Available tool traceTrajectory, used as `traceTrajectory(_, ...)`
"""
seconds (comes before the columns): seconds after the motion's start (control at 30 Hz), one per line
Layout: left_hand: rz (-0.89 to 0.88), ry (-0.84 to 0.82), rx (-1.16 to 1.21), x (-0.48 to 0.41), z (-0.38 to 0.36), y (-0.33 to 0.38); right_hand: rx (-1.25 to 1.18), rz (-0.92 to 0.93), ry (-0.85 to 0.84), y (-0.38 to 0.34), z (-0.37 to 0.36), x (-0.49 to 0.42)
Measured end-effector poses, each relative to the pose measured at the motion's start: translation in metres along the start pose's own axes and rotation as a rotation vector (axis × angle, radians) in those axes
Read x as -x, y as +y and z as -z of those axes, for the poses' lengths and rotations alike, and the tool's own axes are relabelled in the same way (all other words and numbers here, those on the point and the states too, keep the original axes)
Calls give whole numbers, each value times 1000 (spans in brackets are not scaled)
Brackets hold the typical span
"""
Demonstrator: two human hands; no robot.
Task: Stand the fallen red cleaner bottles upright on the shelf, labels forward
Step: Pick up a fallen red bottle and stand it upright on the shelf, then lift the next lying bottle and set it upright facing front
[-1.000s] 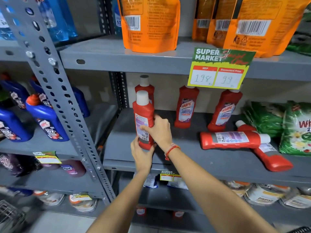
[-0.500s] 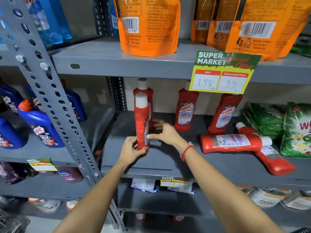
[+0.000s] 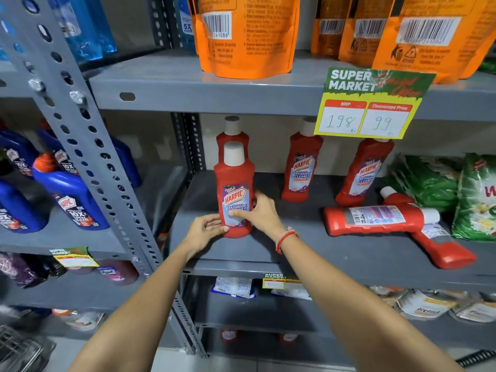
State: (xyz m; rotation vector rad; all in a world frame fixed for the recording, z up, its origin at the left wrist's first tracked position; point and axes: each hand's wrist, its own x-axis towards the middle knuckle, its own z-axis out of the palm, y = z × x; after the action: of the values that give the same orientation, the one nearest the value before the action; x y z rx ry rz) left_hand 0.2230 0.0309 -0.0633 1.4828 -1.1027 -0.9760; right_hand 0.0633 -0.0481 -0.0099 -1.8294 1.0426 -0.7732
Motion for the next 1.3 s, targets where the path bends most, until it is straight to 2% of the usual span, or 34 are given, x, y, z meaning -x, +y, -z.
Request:
traceTrajectory(0.17,9,143,192,7,-8,-12,66,23,192,-1,-19,12)
traceTrajectory(0.27,34,166,221,8,-6,-16,93,28,204,-4,-25,15)
traceTrajectory(0.57,27,240,117,16,-13,-6,41,-23,158,-12,-28,14)
traceTrajectory(0.63,-4,343,90,24,-22,-4,13,-22,128,-13,-26,14)
traceTrajectory(0.77,-153,710,16,45,-54,-6,-100,-58,138,-5,-7,20)
traceTrajectory(0.83,-268,739,-13,50,-75,-3,-165,-90,227,6,16,25)
traceTrajectory(0.9,-331,672,-82,48,-94,5,-219,-135,350,21,45,31)
traceTrajectory(1.0,-375,468,-185,31,-128,29,-288,-245,613,51,90,44)
traceTrajectory(1.13,-424,200,-444,-10,-181,63,-225,-537,1067,96,152,64)
traceTrajectory(1.2,-386,38,-554,-31,-206,76,-309,-662,1133,115,177,70)
traceTrajectory(1.3,-314,-190,-696,-59,-239,88,-510,-728,1076,136,202,68)
